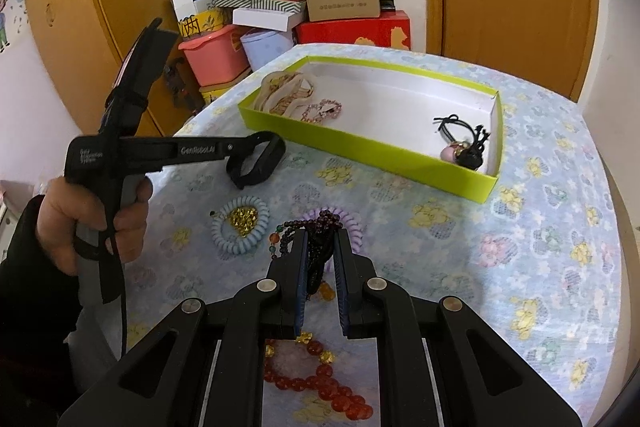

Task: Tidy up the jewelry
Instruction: 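Grasp the black wristband with left tool while right carries bracelet, both release into box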

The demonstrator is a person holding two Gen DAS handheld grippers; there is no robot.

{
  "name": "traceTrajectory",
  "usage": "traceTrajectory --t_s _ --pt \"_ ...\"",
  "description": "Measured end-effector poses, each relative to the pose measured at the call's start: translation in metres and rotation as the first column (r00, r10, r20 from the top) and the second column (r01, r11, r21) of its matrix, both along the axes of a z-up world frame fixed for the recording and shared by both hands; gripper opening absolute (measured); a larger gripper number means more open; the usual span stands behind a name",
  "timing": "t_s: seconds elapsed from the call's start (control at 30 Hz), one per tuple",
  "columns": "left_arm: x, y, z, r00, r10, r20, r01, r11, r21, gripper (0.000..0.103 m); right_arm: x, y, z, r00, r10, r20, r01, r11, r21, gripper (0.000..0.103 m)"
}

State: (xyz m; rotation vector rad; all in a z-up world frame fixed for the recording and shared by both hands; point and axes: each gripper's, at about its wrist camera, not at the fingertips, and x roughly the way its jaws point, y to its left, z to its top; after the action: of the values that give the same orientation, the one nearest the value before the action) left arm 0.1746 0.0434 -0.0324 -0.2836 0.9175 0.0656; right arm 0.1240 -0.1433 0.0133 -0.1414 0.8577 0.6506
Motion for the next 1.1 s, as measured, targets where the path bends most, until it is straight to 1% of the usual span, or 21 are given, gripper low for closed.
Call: traceTrajectory --t_s 0.3,0.53,0.8,0.97,1.1 --pt "-0.017 -0.009 0.028 0.997 -0.048 0.063 0.047 0.999 0.016 0.008 0.001 -0.005 0.017 0.999 -0.013 0.037 0.012 1.000 0.008 0.013" --pt "-0.012 -0.019 0.051 0.991 -0.087 0.102 0.081 0.995 0.058 0.008 0.022 -0.011 0.033 0.996 -0.042 0.073 0.040 0.999 0.021 0.013" --pt "0.021 -0.031 0.067 0.982 -0.136 0.129 0.123 0.987 0.103 0.008 0.066 -0.017 0.044 0.992 -0.076 0.103 0.074 0.997 0.026 0.013" --pt "0.048 -0.036 0.070 0.980 -0.148 0.132 0.133 0.984 0.120 0.008 0.097 -0.018 0.043 0.990 -0.098 0.104 0.096 0.995 0.022 0.013" --pt "0.072 -0.040 0.066 0.981 -0.152 0.122 0.135 0.981 0.139 0.008 0.125 -0.018 0.035 0.988 -0.119 0.098 0.119 0.993 0.012 0.013"
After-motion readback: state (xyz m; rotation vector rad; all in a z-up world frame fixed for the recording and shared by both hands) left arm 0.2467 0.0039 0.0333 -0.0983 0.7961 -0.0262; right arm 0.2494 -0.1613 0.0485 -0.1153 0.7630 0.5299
